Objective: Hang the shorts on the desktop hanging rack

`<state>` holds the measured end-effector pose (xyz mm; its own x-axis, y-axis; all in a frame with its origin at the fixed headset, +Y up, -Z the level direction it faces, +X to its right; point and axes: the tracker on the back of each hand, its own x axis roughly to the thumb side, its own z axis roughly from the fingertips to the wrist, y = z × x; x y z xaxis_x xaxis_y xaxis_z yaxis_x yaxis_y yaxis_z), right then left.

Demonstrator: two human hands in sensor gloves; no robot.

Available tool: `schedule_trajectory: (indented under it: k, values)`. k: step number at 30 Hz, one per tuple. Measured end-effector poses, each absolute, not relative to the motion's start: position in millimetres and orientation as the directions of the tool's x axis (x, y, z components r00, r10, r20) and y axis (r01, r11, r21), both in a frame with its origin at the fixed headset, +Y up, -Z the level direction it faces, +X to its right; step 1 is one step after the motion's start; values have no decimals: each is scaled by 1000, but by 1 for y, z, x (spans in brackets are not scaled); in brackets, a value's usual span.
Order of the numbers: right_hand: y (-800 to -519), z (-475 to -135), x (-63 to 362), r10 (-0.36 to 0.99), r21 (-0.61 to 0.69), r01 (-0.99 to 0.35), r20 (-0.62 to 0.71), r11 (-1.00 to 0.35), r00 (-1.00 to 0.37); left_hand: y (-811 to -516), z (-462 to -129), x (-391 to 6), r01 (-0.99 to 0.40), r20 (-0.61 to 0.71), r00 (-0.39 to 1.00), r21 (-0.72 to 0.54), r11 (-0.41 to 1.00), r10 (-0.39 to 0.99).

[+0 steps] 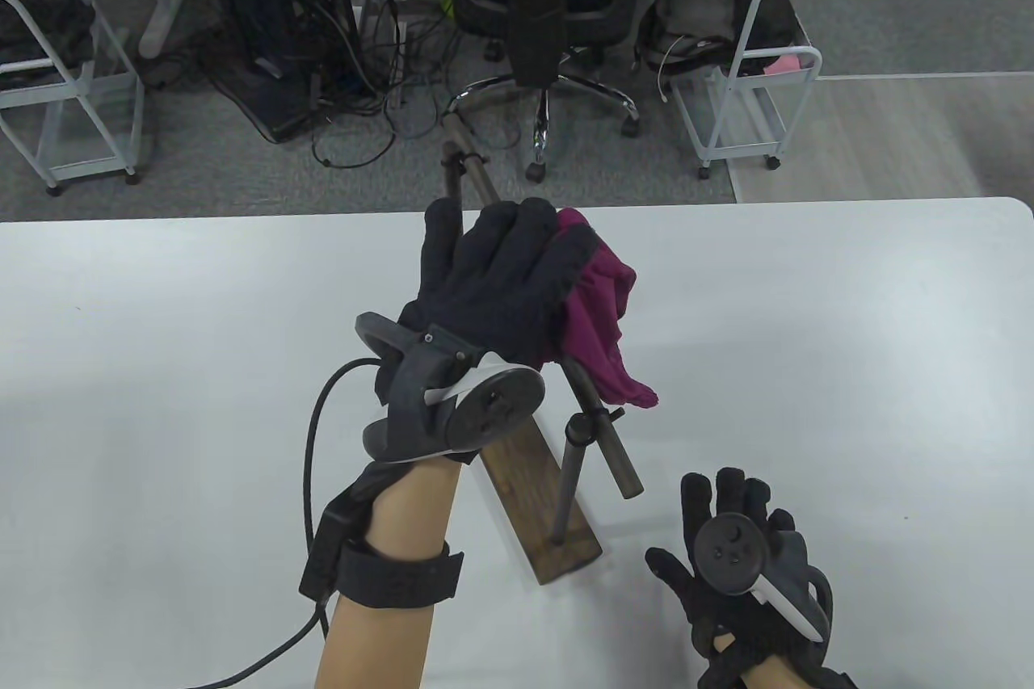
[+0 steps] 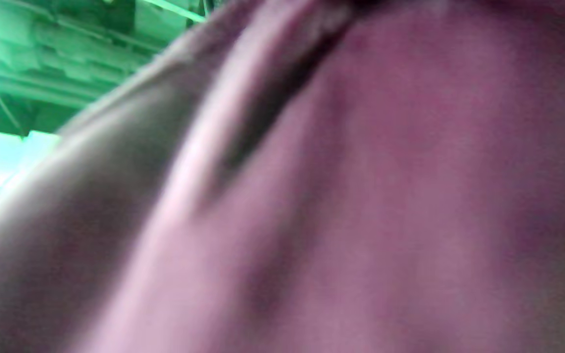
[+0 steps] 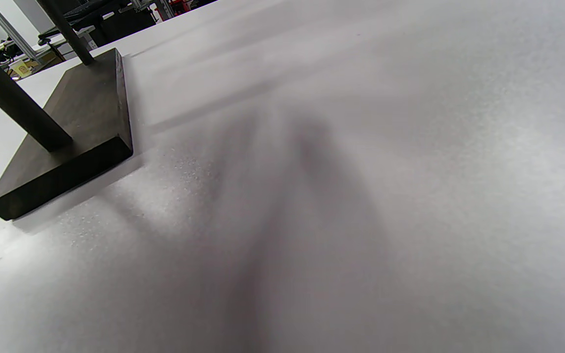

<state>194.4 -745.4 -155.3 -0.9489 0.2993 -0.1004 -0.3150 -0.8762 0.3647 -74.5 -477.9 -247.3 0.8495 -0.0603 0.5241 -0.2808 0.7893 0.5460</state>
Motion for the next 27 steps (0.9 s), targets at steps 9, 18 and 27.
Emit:
schedule_trajectory:
  k: [9,18,27]
  values:
    - [-746,-155,194,292,370,-309,-104,-876,-951,-498,-252,-98,-426,542,833,503,752,109]
    - [-746,-155,193,285,374,-305,-109,-876,-952,-534,-257,-115,-604,594,734,347,717,331]
    - [-746,-155,193,286,375,-303,-103,-876,-953,-565,-248,-126,-612,561,735,304,731,382]
